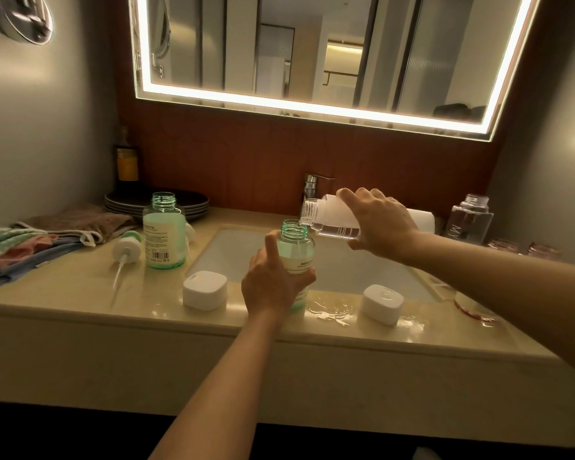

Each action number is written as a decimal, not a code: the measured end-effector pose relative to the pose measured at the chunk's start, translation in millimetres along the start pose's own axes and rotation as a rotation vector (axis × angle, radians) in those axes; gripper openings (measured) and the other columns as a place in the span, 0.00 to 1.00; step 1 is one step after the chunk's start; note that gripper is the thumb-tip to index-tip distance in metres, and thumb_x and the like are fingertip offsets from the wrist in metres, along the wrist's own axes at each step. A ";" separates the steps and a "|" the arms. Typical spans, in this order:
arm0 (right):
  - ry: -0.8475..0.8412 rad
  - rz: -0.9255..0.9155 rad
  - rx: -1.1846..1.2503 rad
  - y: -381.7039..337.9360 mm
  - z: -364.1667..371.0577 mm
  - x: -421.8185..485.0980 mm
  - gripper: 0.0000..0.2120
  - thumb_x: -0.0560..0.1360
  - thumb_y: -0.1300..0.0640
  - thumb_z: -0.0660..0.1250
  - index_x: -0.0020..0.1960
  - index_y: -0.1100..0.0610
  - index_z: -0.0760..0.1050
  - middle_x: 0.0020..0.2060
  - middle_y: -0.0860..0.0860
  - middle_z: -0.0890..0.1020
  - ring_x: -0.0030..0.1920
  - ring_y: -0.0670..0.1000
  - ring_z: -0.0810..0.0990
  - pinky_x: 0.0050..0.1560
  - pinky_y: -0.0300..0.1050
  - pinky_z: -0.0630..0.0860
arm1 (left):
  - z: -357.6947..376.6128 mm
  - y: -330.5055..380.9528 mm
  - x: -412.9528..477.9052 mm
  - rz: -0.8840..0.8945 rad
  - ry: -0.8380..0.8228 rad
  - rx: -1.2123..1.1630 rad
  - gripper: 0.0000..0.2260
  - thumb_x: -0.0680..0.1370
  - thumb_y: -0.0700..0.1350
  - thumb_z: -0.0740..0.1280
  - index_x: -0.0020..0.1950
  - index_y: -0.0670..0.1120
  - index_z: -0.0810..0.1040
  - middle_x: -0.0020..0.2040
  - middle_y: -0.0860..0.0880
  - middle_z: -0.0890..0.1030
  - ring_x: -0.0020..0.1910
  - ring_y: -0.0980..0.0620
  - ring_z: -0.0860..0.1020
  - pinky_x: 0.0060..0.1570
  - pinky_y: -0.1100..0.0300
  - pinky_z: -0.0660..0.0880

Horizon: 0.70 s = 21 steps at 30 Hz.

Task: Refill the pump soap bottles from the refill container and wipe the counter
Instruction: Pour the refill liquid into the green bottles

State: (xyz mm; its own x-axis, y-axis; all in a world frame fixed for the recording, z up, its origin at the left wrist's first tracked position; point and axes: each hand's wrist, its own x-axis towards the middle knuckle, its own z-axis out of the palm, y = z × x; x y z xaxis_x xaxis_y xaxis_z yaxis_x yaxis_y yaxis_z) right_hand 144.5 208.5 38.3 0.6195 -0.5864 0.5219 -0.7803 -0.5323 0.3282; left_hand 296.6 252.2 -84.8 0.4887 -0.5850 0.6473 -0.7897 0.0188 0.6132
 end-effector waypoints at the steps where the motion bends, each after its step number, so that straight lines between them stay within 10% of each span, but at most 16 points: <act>1: -0.001 -0.001 0.000 -0.1 -0.3 0.0 0.35 0.69 0.52 0.73 0.70 0.54 0.58 0.60 0.56 0.73 0.58 0.56 0.73 0.58 0.52 0.73 | 0.1 0.2 0.0 0.000 0.000 -0.001 0.35 0.66 0.61 0.72 0.60 0.56 0.51 0.57 0.47 0.76 0.52 0.49 0.75 0.42 0.60 0.69; 21: -0.002 -0.013 -0.014 -0.7 -2.1 0.6 0.35 0.69 0.52 0.72 0.70 0.54 0.58 0.60 0.56 0.73 0.58 0.55 0.73 0.57 0.51 0.73 | -1.1 0.0 -0.7 0.001 -0.009 -0.008 0.36 0.65 0.60 0.73 0.60 0.56 0.50 0.57 0.46 0.76 0.53 0.48 0.74 0.42 0.58 0.70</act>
State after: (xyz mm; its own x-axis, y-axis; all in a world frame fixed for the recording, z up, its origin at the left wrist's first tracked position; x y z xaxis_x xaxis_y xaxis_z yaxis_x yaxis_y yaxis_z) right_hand 145.2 209.7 40.0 0.6300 -0.5808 0.5156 -0.7732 -0.5314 0.3461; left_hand 296.7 253.4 -84.8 0.4844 -0.5925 0.6437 -0.7872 0.0258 0.6161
